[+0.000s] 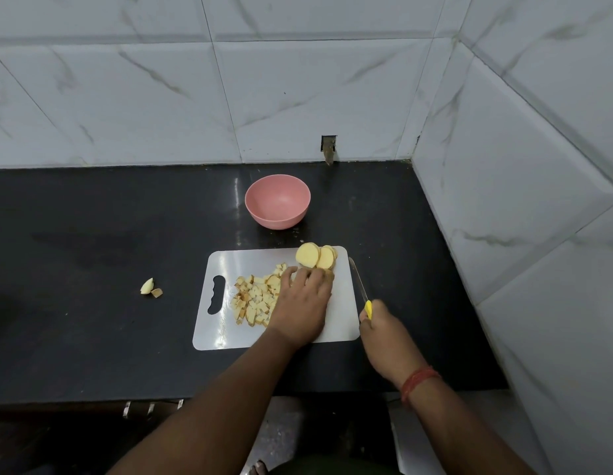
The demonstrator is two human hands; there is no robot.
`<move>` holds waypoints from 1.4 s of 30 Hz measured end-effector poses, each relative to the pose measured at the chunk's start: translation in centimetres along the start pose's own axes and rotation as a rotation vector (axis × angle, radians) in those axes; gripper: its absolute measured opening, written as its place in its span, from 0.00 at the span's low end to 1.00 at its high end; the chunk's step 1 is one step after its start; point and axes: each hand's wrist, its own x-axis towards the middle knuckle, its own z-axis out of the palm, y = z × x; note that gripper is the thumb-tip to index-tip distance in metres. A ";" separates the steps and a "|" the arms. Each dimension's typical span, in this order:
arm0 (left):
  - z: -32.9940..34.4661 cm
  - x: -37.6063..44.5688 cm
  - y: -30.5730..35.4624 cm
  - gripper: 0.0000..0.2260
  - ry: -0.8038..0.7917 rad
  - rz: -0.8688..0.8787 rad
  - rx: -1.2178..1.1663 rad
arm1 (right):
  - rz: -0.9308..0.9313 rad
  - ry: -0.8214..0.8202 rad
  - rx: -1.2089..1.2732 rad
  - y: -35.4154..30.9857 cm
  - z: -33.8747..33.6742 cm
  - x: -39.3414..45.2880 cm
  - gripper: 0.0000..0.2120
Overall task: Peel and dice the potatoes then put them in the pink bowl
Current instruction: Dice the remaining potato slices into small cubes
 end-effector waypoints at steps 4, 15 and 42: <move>-0.8 1.4 -0.6 0.14 0.037 -0.334 -0.134 | 0.007 -0.010 -0.034 -0.1 -0.1 -0.1 0.08; 0.2 3.3 -2.7 0.11 -0.129 -0.266 -0.216 | 0.006 -0.014 -0.031 -0.2 0.0 0.0 0.05; -1.5 2.9 -1.8 0.07 -0.113 -0.270 -0.296 | -0.027 -0.038 -0.043 -1.0 0.5 0.1 0.06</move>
